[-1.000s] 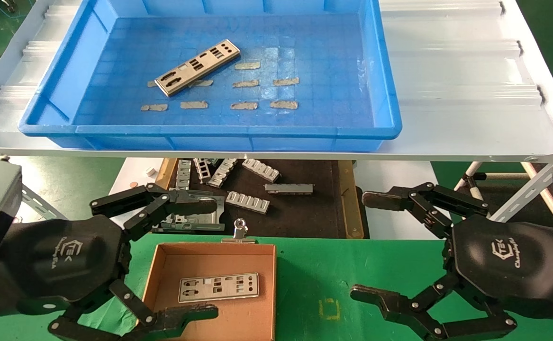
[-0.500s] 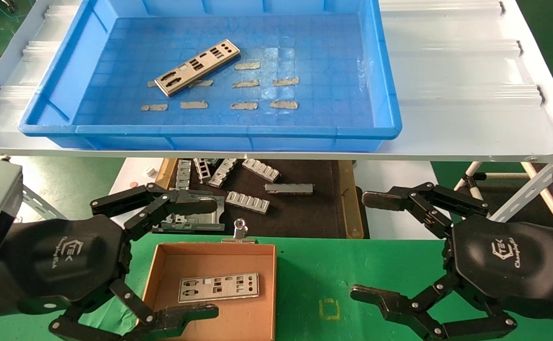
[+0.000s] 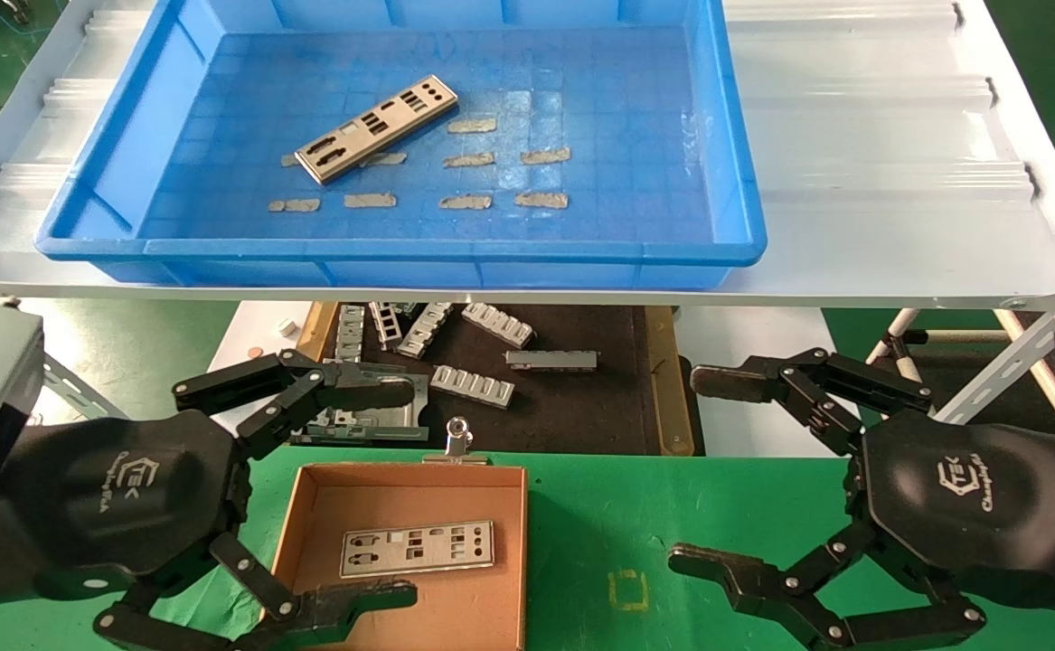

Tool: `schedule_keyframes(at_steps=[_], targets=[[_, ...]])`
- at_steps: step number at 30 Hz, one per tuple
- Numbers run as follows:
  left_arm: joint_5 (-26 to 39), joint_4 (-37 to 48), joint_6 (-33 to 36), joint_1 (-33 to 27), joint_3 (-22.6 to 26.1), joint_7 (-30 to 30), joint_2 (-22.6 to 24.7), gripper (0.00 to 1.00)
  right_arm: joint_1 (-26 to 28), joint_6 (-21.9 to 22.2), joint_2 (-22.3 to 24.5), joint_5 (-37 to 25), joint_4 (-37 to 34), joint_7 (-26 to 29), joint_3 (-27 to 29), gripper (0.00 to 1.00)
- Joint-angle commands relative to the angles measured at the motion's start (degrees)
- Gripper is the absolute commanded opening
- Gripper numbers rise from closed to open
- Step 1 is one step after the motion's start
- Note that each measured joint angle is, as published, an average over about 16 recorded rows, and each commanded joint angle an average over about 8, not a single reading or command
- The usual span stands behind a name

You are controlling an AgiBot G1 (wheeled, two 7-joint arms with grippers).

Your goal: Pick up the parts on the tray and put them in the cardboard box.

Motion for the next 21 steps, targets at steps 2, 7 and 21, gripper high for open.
schedule_keyframes(at_steps=[2, 7, 21], targets=[[0.0, 0.0, 0.0, 0.0, 0.0, 0.0, 0.0, 1.0, 0.0, 0.0, 0.0, 0.0, 0.0, 0.0, 0.0, 1.0], [0.0, 0.0, 0.0, 0.0, 0.0, 0.0, 0.0, 1.0, 0.0, 0.0, 0.0, 0.0, 0.0, 0.0, 0.0, 1.0], [-0.01, 0.0, 0.0, 0.0, 0.0, 0.0, 0.0, 1.0, 0.0, 0.0, 0.0, 0.0, 0.0, 0.0, 0.0, 1.0]])
